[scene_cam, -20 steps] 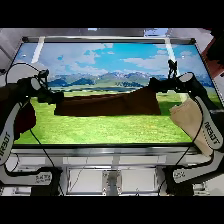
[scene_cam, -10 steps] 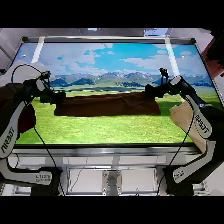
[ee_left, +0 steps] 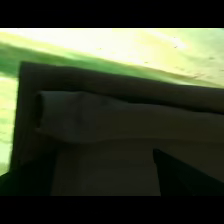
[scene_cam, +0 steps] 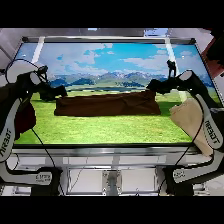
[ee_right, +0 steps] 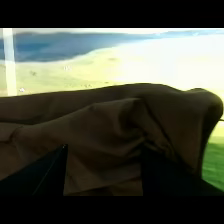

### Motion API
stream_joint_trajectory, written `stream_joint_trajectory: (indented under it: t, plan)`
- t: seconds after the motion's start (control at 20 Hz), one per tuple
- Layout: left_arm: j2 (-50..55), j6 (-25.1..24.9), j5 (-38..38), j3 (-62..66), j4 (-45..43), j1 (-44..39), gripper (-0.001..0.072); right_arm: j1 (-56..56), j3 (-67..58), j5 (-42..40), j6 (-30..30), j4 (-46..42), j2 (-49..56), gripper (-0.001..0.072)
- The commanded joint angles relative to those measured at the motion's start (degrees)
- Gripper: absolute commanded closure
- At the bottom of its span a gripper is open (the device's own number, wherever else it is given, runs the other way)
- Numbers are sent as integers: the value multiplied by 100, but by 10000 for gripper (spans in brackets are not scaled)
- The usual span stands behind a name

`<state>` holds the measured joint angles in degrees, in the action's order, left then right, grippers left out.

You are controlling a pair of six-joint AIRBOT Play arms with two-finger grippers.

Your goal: Fold the shirts.

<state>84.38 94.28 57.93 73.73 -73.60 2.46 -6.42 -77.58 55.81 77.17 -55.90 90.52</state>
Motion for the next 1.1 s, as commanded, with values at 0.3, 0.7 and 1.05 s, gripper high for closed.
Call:
stream_joint_trajectory:
  t: [0.3, 0.7, 1.05]
  plan:
    - [-144, -3504, -2922, 155, 3161, -1840, 12, -1303, 9, 1128, 302, 79, 205, 97]
    - [1228, -1606, -1740, 839, 323, -3008, 13, -1399, 9, 1355, -769, 1320, 1458, 93]
    - [1818, -1604, -857, 1261, 284, -3126, 13, -918, -2, 1241, -979, 1429, 1585, 94]
